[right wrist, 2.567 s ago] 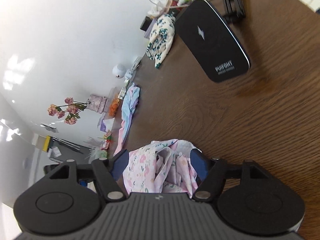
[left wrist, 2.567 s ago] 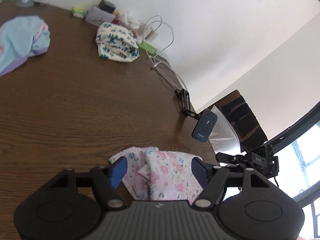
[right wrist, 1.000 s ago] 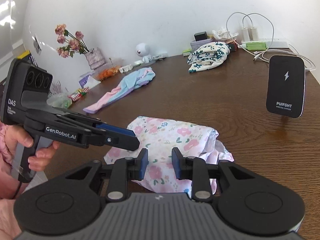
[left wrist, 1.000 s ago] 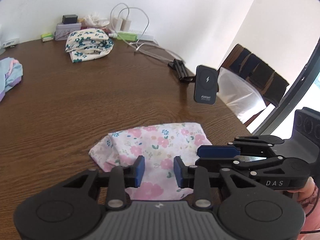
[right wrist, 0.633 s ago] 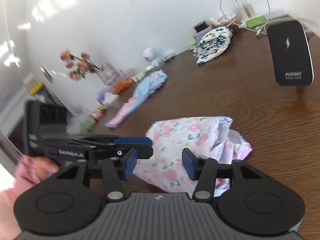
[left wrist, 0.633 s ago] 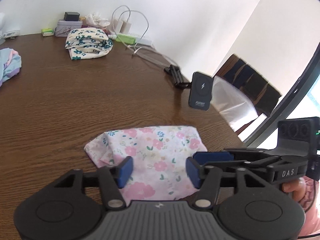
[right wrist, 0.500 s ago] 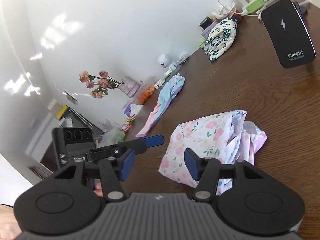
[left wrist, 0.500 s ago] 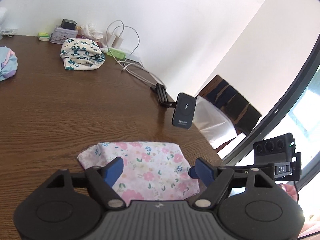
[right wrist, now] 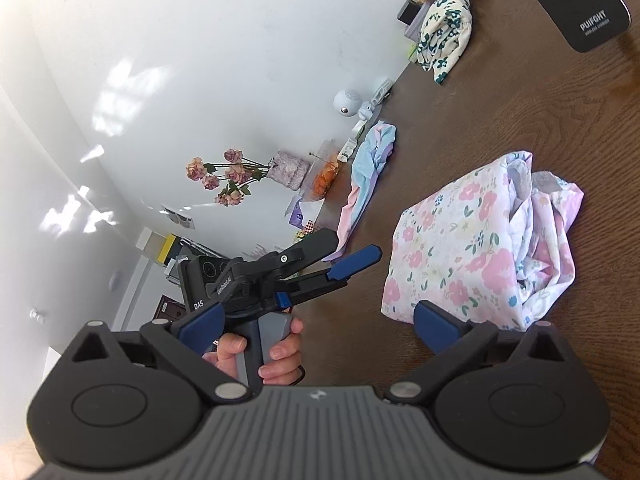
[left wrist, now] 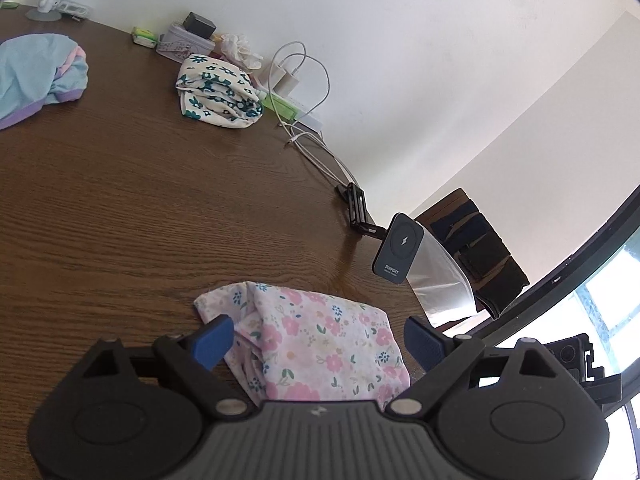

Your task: Fold clothes

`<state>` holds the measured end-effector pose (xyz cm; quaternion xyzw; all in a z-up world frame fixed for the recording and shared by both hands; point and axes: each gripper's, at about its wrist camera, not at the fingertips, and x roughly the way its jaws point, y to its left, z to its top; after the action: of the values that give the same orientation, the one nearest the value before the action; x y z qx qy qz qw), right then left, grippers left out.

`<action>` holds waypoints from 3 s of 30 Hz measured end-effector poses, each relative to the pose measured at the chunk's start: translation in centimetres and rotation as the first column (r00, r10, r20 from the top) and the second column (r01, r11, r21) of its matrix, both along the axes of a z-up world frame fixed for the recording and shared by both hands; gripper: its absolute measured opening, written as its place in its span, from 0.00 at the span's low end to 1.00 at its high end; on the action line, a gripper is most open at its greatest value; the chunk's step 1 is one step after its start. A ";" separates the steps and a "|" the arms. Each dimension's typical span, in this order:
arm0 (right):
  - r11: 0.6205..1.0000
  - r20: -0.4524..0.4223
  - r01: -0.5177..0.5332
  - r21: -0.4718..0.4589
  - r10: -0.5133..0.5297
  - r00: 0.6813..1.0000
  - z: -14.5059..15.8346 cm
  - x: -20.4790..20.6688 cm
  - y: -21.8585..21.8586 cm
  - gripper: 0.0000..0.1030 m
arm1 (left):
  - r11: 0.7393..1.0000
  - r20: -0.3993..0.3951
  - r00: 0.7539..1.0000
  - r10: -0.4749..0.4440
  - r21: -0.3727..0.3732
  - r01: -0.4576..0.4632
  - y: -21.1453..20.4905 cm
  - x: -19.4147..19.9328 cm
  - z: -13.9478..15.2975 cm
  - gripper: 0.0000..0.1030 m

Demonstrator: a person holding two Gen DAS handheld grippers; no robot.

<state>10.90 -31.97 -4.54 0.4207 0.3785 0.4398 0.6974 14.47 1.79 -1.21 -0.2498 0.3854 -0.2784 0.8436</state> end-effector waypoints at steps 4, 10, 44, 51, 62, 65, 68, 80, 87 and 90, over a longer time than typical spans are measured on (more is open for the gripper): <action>0.999 -0.017 0.000 0.036 0.001 1.000 -0.2 -0.5 0.3 1.00 | 1.000 -0.015 1.000 0.013 -0.006 -0.014 -0.1 0.0 -0.2 0.91; 1.000 -0.020 -0.010 0.012 0.010 1.000 -0.4 -1.1 0.5 1.00 | 1.000 -0.032 0.999 0.017 0.017 -0.016 -0.7 0.1 -0.3 0.92; 1.000 0.036 -0.029 0.005 0.028 0.999 -0.7 1.9 -2.1 1.00 | 0.999 -0.051 0.998 0.049 0.003 -0.049 0.1 -1.2 -1.9 0.92; 0.999 0.037 0.000 -0.054 0.002 0.999 -0.4 2.3 -2.3 1.00 | 0.998 -0.061 0.997 0.057 -0.012 -0.058 0.3 -1.1 -2.3 0.92; 0.994 0.046 0.003 -0.107 0.002 0.999 -0.2 2.1 -1.7 1.00 | 0.999 -0.091 0.995 0.043 -0.015 -0.045 0.0 -0.7 -2.6 0.92; 0.990 0.068 0.003 -0.139 0.006 0.998 0.2 1.5 -1.8 1.00 | 0.999 -0.123 0.991 0.047 -0.012 -0.049 -0.3 -0.5 -2.8 0.92; 0.986 0.082 0.005 -0.165 0.009 0.997 0.5 1.1 -1.9 1.00 | 0.999 -0.132 0.990 0.054 0.015 -0.052 -0.9 -0.5 -2.5 0.92; 0.979 0.091 -0.012 -0.206 0.031 0.995 0.2 0.7 -1.3 1.00 | 0.995 -0.146 0.986 0.085 0.059 -0.078 -1.7 -0.9 -1.9 0.92; 0.969 0.110 0.002 -0.246 0.026 0.994 0.8 0.3 -0.7 1.00 | 0.994 -0.146 0.986 0.085 0.077 -0.074 -1.9 -1.0 -1.7 0.92; 0.969 0.105 0.031 -0.247 -0.005 0.994 0.9 0.7 -1.4 1.00 | 0.992 -0.156 0.982 0.110 0.085 -0.098 -1.9 -0.9 -1.9 0.92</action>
<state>11.55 -33.36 -3.62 0.3101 0.3899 0.4040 0.7672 13.54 -0.11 -3.08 -0.2584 0.4490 -0.1979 0.8322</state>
